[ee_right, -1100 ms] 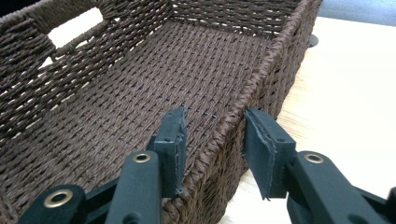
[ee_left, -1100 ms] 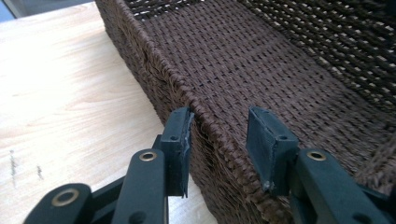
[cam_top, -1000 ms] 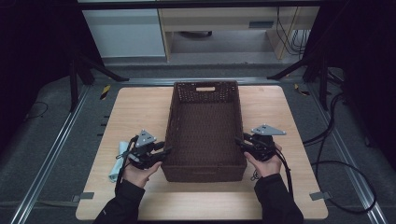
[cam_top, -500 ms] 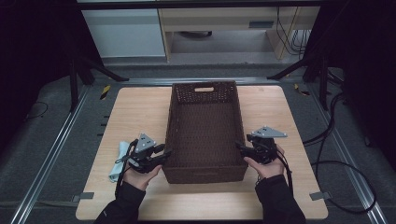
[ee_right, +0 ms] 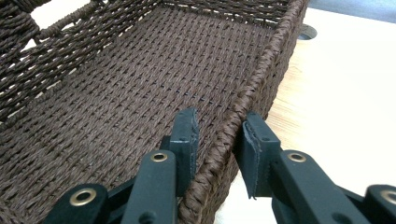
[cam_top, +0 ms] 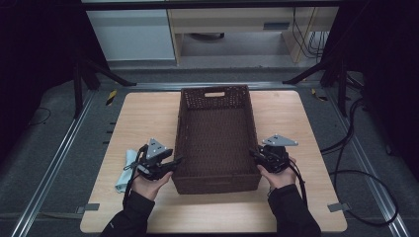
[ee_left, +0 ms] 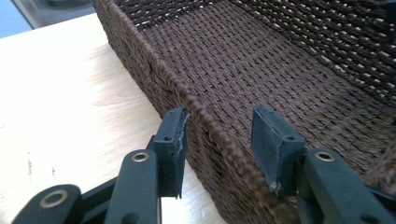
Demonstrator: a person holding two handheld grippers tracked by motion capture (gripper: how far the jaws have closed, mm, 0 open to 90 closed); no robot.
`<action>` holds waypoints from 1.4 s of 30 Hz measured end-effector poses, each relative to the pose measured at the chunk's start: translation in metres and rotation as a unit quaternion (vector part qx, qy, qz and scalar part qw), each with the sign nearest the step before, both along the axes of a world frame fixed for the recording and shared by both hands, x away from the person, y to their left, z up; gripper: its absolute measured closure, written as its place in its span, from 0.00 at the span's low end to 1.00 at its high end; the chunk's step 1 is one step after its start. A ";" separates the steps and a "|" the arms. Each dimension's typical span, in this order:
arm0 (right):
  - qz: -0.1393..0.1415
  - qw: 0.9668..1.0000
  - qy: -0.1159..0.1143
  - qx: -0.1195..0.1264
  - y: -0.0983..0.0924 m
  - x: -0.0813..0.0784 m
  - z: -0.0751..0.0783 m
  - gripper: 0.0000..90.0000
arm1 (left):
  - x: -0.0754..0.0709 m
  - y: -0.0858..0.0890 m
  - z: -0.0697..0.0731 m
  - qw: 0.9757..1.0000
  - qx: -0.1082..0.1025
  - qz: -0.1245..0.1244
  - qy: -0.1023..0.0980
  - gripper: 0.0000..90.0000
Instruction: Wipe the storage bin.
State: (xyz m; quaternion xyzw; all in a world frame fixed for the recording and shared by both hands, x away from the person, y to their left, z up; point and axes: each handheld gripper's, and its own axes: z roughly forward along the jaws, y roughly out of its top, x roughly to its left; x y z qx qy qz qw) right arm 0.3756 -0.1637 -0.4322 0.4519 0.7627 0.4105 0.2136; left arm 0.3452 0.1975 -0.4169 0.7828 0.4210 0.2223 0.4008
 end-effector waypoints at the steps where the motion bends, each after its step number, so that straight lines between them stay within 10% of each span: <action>1: 0.002 1.000 -0.001 0.003 0.000 0.001 0.000 0.77 | 0.002 0.000 0.000 1.000 0.002 0.004 -0.002 0.61; 24: 0.000 1.000 -0.002 0.004 0.001 0.006 -0.001 0.77 | -0.002 -0.011 -0.013 1.000 0.005 -0.010 0.019 0.60; 31: -0.003 1.000 -0.011 -0.016 -0.006 -0.001 0.009 0.61 | -0.012 -0.012 -0.012 0.999 -0.013 -0.019 0.027 0.59; 42: -0.008 1.000 -0.015 -0.018 -0.006 -0.007 0.012 0.82 | -0.009 -0.012 -0.006 0.999 0.002 -0.023 0.026 0.50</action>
